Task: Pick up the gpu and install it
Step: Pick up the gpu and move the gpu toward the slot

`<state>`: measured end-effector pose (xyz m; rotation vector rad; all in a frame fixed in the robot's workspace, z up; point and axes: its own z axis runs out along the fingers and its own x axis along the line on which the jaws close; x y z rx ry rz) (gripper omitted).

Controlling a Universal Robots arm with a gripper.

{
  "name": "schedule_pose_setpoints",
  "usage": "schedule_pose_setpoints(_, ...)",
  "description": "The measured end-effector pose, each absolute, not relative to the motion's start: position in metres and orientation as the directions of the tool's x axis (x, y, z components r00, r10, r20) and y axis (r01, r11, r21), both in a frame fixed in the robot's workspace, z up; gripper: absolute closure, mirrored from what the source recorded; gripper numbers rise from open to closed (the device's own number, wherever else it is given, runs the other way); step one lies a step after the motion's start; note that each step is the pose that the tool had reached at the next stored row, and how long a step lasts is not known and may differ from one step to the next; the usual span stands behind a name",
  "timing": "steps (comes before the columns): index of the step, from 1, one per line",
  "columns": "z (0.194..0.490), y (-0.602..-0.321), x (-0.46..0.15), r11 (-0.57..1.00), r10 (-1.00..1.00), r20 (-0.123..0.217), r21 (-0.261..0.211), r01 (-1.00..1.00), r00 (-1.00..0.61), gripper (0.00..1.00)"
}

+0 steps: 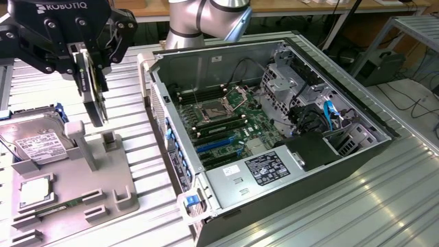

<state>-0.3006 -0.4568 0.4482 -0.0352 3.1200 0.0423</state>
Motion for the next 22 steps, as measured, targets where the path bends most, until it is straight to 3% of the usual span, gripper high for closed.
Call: schedule_pose_setpoints(22,0.448,-0.457,-0.271,0.999,-0.022,-0.021,0.027,-0.023,-1.0,0.71)
